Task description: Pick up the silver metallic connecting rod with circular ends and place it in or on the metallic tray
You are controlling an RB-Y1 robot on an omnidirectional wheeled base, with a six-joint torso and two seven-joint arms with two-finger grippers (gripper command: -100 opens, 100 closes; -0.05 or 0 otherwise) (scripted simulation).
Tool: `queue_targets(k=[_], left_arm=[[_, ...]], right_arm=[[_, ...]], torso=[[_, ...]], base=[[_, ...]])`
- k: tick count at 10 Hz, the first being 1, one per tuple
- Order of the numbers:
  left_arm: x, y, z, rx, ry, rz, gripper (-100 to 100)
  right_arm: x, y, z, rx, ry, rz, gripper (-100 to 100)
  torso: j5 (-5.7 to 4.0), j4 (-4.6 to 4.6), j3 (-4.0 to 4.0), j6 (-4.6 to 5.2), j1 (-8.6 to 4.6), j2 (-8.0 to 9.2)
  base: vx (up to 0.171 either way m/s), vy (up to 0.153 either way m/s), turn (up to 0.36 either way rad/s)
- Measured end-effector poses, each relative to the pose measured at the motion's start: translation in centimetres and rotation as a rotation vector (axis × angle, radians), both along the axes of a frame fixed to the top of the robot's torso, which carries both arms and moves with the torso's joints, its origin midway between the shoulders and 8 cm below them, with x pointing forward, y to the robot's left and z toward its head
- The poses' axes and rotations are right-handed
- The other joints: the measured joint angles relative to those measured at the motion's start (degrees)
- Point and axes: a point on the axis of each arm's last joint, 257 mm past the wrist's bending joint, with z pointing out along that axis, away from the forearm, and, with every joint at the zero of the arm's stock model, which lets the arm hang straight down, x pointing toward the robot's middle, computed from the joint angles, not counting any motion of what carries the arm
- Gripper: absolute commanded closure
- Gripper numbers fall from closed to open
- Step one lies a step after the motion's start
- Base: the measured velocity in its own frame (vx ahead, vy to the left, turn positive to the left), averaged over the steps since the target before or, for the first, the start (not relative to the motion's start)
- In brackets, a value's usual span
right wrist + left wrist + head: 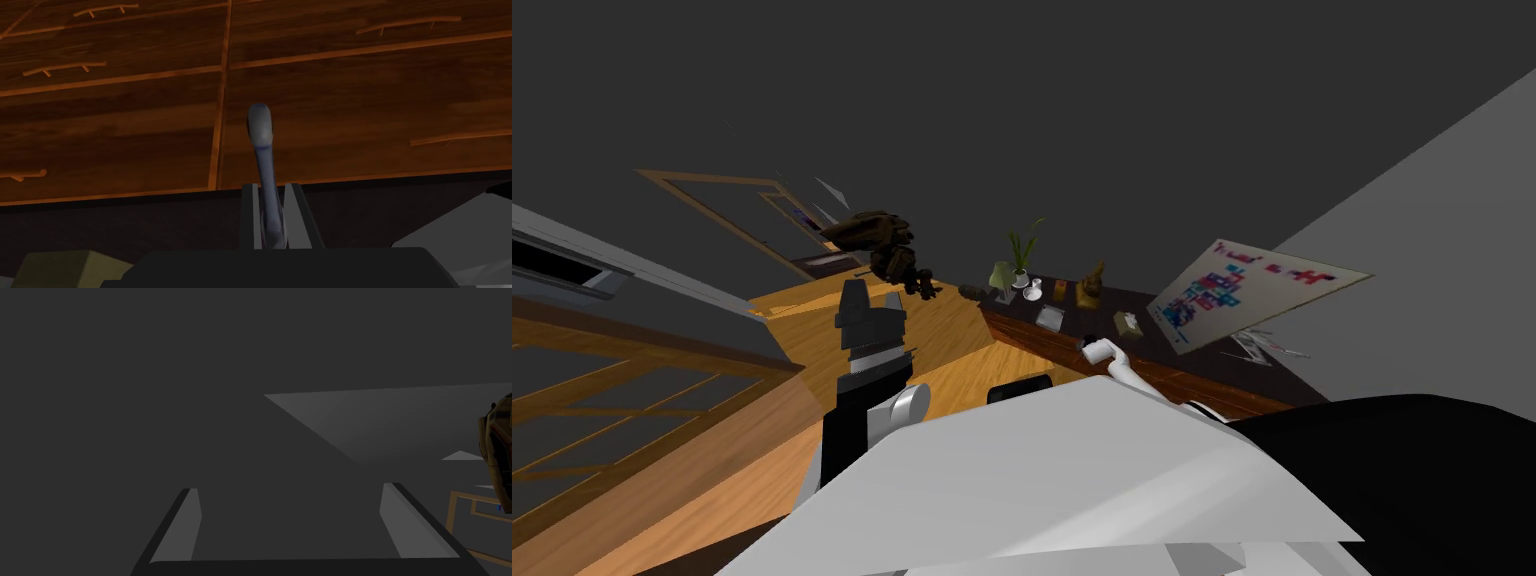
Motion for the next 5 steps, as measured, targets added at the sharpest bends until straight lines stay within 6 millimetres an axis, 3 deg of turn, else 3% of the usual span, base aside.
queue_targets(k=[2, 3, 5], left_arm=[[0.0, 0.0, 0.0, 0.0, 0.0, 0.0, 0], [0.0, 0.0, 0.0, 0.0, 0.0, 0.0, 0], [0.0, 0.0, 0.0, 0.0, 0.0, 0.0, 0]], right_arm=[[0.3, 0.5, 0.2, 0.025, -0.003, -0.019, 100], [0.6, 0.9, 0.4, 0.037, -0.005, -0.028, 100], [1.5, 1.5, 1.1, 0.05, -0.015, -0.033, 100]], torso=[[0.0, 0.0, -0.06, 0.0, -0.02, -0.14], [0.0, 0.0, -0.19, -0.04, -0.06, -0.43], [-0.03, -0.03, -0.46, -0.12, -0.41, -0.96]], base=[[-0.031, 0.222, -0.091], [0.084, 0.177, -0.021], [0.116, 0.088, 0.045]])
